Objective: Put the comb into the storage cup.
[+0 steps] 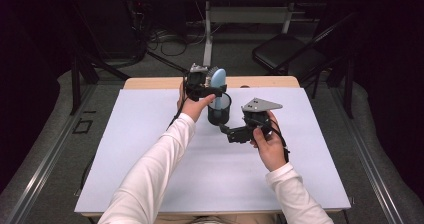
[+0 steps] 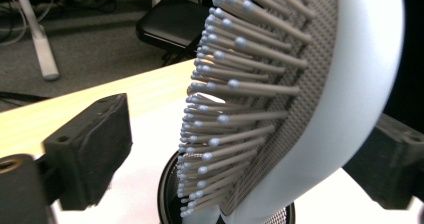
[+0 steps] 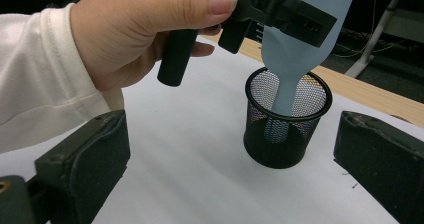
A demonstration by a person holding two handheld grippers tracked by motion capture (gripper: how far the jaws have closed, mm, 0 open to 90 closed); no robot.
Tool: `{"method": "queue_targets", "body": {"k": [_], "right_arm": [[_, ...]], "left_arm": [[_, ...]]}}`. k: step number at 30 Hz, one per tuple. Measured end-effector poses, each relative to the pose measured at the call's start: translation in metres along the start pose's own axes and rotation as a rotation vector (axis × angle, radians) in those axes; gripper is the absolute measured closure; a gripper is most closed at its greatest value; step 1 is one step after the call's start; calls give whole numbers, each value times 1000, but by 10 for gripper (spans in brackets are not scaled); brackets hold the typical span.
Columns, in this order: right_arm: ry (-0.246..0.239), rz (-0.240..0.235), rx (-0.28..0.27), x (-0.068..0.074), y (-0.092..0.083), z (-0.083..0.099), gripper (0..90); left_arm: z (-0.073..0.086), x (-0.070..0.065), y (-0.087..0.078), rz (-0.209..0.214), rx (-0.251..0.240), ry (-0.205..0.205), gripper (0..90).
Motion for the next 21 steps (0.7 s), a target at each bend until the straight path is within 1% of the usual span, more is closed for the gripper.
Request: {"method": "queue_targets", "body": {"k": [2,3,4,5,13,14,16,21], "right_arm": [[0,1,1,0,0,0,10],[-1,0,1,0,0,0,9],[-2,1,1,0,0,0,9],[-1,1,1,0,0,0,10],[-3,2,3,0,1,0,9],[-3,3,4,0,1,0,10],[-1,1,4,1,1,0,9],[-2,3,2,0,1,0,9]], "left_arm": [[0,0,0,1,-4,-12,31],[0,0,0,10,0,-20,18],[0,1,-1,5,-1,-22,5],[-1,1,-1,-1,-4,-20,5],[-3,3,-3,2,-14,-52,5],[-2,4,-4,-5,-10,-45,5],[-1,3,-3,-3,-3,-35,5],[-2,2,-4,1,-6,-39,5]]}}
Point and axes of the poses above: each handheld gripper's, and its own axes: y roughly forward along the jaws, z roughly out of its underside, x roughly to its left, the point moved 10 cm from there along y, roughly forward along the jaws, and after that the axes turned 5 degrees about x, right-handed, at the moved point
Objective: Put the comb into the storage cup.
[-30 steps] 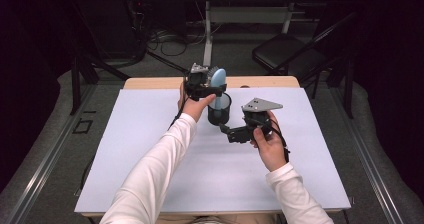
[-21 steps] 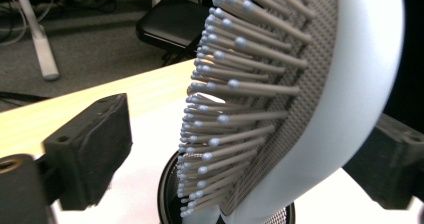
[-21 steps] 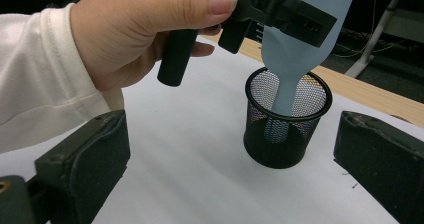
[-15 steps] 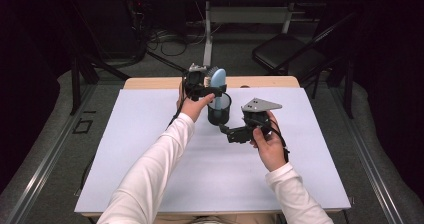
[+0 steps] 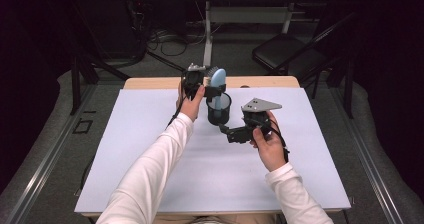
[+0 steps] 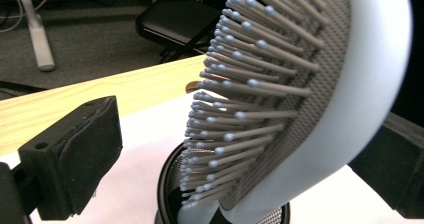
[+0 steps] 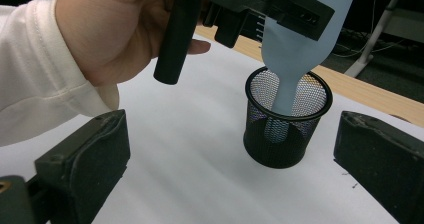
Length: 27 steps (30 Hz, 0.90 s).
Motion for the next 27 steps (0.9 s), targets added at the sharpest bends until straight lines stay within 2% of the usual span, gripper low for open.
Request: {"method": "queue_targets", "body": {"k": [4,11,27], "right_arm": [[0,0,1,0,0,0,10],[-2,0,3,1,1,0,9],[-1,-1,1,1,0,0,10]], "left_arm": [[0,0,0,-5,2,14,5],[2,1,1,-20,15,14,5],[2,-3,0,-9,19,24,5]]}}
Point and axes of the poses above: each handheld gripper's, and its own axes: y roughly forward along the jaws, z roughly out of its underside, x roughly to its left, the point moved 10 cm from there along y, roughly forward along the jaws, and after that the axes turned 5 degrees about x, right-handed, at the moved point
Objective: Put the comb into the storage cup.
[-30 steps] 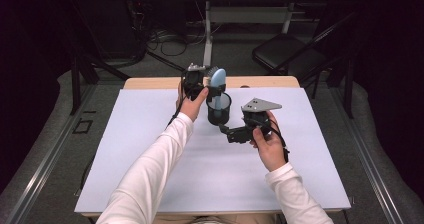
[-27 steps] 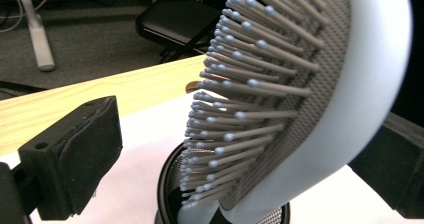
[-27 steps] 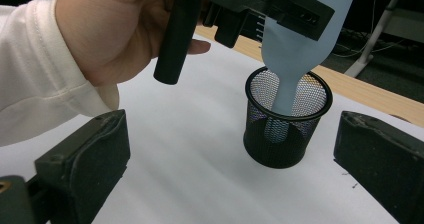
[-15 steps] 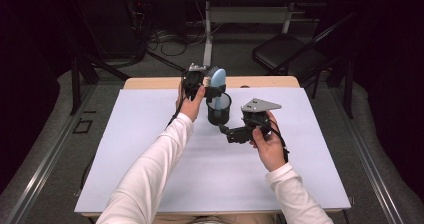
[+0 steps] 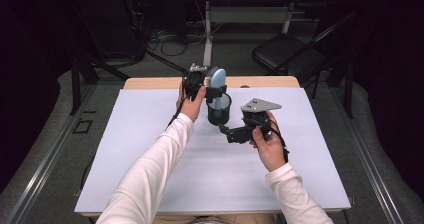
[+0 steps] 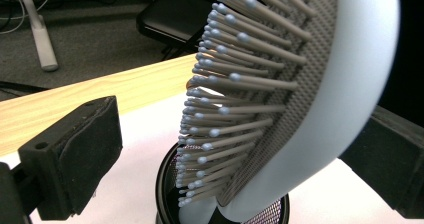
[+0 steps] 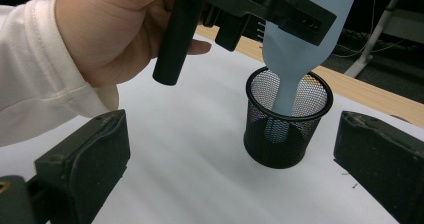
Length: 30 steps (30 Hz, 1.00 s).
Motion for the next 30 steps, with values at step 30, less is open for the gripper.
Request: {"method": "queue_targets", "body": {"k": [30], "right_arm": [[8,0,-4,-2,-1,-1,10]], "left_arm": [[-2,-7,-19,7,34,40,5]]}}
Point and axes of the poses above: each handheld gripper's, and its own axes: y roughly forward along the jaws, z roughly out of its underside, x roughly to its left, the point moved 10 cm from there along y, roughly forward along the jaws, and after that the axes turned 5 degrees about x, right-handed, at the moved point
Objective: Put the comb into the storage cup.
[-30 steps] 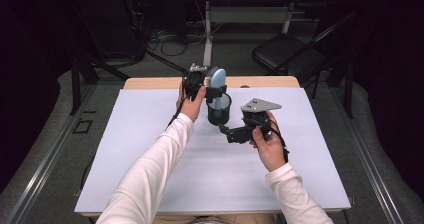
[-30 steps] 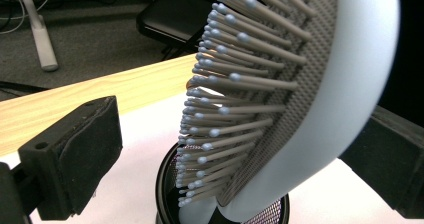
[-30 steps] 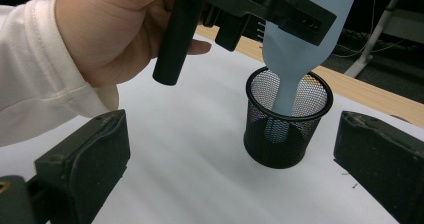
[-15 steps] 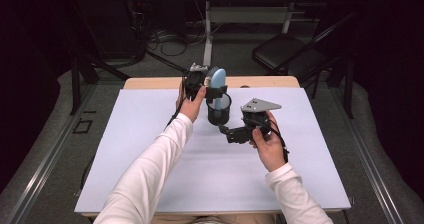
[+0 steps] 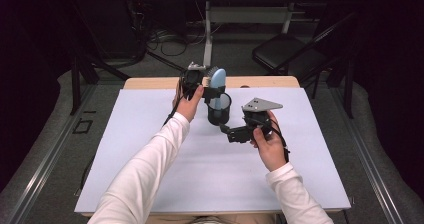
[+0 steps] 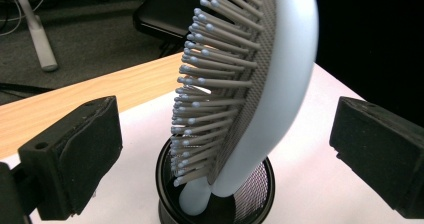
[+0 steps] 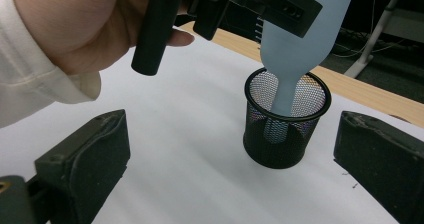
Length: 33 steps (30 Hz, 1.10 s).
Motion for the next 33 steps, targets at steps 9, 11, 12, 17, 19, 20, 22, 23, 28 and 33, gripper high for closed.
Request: {"method": "queue_targets", "body": {"k": [9,11,12,17,19,20,22,23,28,33], "right_arm": [[6,0,1,-2,-1,0,9],[8,4,-2,-4,-1,0,9],[8,7,-3,-4,-1,0,10],[13,8,1,-6,-2,1,9],[12,9,3,-6,-2,1,10],[14,11,4,-6,-2,1,9],[16,20,6,-7,-2,1,8],[18,21,8,-8,-2,2,8],[22,20,7,-9,-2,2,7],[26,18,9,-9,-3,1,8]], "left_arm": [[1,-6,-10,6,17,22,5],[1,-7,-13,6,18,27,5],[1,-8,-15,10,22,29,5],[1,-13,-25,23,27,43,5],[1,-14,-29,24,29,50,5],[1,-14,-31,28,26,51,5],[1,-15,-36,33,28,52,5],[2,-15,-38,35,29,51,5],[4,-14,-47,27,35,54,5],[5,-14,-56,29,40,55,5]]}}
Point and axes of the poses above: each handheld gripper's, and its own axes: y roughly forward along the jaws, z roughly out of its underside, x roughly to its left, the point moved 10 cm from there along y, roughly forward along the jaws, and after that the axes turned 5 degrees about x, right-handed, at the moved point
